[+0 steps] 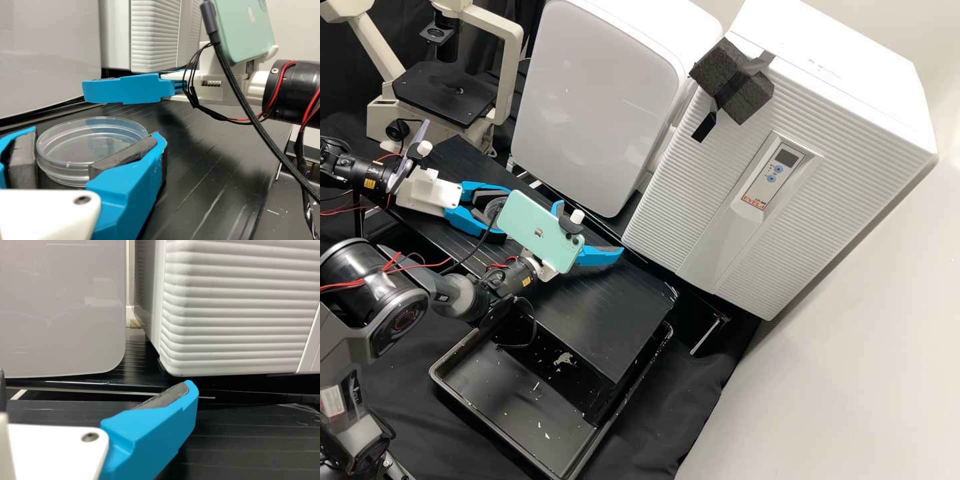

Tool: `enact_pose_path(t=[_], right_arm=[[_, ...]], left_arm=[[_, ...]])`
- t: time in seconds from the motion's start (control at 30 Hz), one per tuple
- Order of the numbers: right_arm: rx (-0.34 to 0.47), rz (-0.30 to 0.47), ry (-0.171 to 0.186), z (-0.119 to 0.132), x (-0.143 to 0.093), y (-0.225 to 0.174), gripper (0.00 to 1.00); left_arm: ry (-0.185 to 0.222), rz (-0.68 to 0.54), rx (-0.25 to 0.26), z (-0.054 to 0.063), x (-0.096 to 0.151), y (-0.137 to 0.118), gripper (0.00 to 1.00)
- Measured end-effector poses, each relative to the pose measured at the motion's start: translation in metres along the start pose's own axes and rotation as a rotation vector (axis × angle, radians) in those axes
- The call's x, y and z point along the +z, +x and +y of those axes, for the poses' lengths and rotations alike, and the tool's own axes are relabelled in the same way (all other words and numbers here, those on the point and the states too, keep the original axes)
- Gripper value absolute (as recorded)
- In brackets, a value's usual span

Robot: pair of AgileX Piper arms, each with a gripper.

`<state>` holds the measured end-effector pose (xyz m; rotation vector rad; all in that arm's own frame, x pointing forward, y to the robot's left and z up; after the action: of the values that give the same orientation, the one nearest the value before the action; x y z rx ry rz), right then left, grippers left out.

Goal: Place the petri dish on the microscope

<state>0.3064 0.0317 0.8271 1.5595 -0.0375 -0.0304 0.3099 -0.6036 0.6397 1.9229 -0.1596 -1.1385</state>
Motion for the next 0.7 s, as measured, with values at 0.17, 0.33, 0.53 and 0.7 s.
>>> enact_pose_path(t=[0.17, 0.33, 0.53, 0.7], right_arm=[[0.0, 0.0, 0.0, 0.0, 0.0, 0.0, 1.0], [0.0, 0.0, 0.0, 0.0, 0.0, 0.0, 1.0], [0.0, 0.0, 0.0, 0.0, 0.0, 0.0, 1.0], [0.0, 0.0, 0.0, 0.0, 0.0, 0.0, 1.0]], left_arm=[[-0.012, 0.014, 0.009, -0.001, -0.006, -0.01, 0.0], [-0.017, 0.092, 0.019, 0.009, -0.02, -0.038, 0.0], [-0.041, 0.193, 0.081, 0.029, -0.038, -0.077, 0.0], [-0.065, 0.252, 0.167, 0.048, -0.046, -0.105, 0.0]])
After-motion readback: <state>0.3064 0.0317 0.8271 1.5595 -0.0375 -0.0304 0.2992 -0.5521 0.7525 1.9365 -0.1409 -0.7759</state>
